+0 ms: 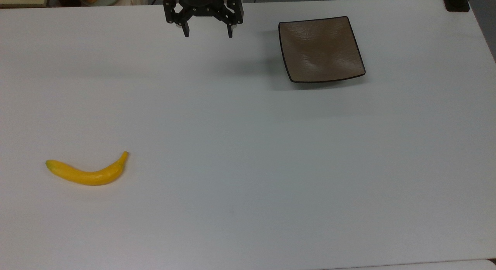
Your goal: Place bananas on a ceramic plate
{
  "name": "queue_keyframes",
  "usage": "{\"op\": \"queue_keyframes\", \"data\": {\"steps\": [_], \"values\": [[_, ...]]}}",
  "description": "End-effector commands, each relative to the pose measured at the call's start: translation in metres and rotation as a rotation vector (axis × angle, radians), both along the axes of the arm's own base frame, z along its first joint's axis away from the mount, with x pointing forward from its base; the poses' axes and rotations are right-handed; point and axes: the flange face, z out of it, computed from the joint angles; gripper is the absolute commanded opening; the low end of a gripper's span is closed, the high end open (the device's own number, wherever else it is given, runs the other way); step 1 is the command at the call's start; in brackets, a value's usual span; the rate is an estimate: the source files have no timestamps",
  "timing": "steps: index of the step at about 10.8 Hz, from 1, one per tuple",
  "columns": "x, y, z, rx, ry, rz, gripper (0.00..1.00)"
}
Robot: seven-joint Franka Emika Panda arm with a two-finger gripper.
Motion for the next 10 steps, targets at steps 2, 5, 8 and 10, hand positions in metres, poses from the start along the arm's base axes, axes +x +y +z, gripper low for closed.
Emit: {"op": "queue_keyframes", "data": {"steps": [2, 5, 8, 10], "values": [[-0.004, 0.001, 0.001, 0.002, -0.009, 0.014, 1.00], [-0.002, 0.002, -0.003, 0.001, -0.007, 0.019, 1.00], [-0.001, -0.008, -0.004, 0.004, -0.006, -0.029, 1.00], [0.004, -0.026, -0.003, 0.005, -0.024, -0.079, 1.00]]}}
